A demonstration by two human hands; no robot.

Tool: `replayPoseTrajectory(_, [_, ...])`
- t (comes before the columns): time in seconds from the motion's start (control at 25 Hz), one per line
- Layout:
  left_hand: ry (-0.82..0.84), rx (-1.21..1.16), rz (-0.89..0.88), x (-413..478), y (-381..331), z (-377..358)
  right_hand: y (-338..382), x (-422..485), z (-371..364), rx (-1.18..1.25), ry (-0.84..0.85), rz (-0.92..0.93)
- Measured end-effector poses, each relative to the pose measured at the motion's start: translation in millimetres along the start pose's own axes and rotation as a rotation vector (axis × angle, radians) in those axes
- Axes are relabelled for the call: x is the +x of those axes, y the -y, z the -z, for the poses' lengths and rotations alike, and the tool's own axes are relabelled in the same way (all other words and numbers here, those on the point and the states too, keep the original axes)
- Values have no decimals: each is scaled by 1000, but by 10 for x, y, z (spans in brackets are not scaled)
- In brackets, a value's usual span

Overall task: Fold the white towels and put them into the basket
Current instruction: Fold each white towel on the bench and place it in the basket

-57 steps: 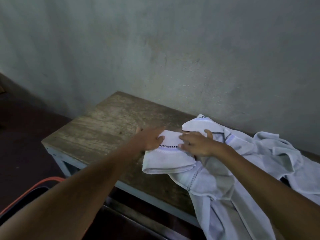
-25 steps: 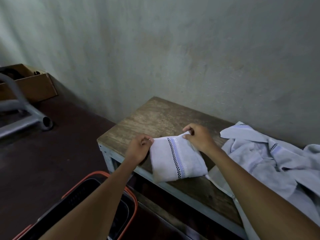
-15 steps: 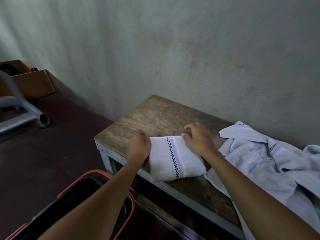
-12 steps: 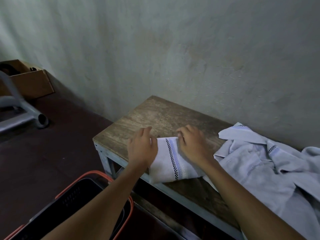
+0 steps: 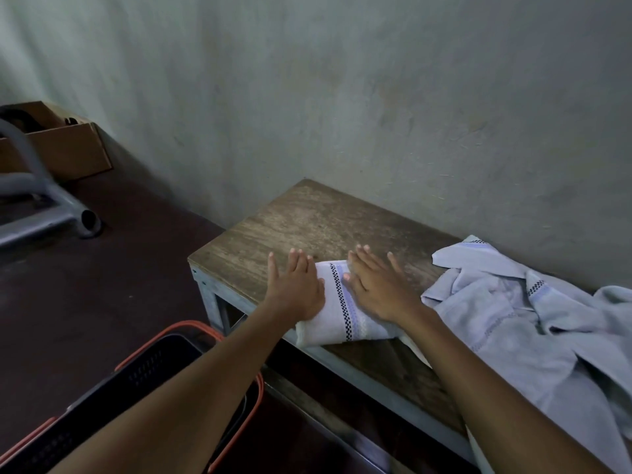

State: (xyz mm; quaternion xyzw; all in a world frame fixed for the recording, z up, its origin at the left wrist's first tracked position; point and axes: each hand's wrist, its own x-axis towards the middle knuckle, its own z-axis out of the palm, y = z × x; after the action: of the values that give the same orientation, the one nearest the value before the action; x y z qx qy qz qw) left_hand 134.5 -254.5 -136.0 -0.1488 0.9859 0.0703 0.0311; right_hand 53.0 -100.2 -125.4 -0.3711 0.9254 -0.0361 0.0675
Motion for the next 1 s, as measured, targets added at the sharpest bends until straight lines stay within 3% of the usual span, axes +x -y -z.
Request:
replayPoseTrajectory(0.16, [-34,-92,-47,-159,-8,-148,-16,-132,-156,181,25,-76])
replayPoseTrajectory(0.32, [4,93,-24,-50,83,-35,90,-181,-35,426,87,-125])
replayPoseTrajectory(0.44, [-64,166,-121,-11,-93,162,178,-375,71,926,-163,-262])
replayPoseTrajectory(0.52, [-102,23,-246,-52,-278,161,175,-589,125,999,-380,-371])
replayPoseTrajectory(0.56, [-89,-26,-292,-79,-356,110,174,-713,122,980,-410,-407])
replayPoseTrajectory(0.68, [-16,-21,-305,-102,-420,-92,179,-997,-19,946,-342,-435])
replayPoseTrajectory(0.84, [-61,-8,-307,-98,-371,-181,133,-1102,-87,938,-140,-462])
replayPoseTrajectory(1.0, [-63,-18,-307,-90,-357,-178,142,-1093,-82,1097,-57,-433])
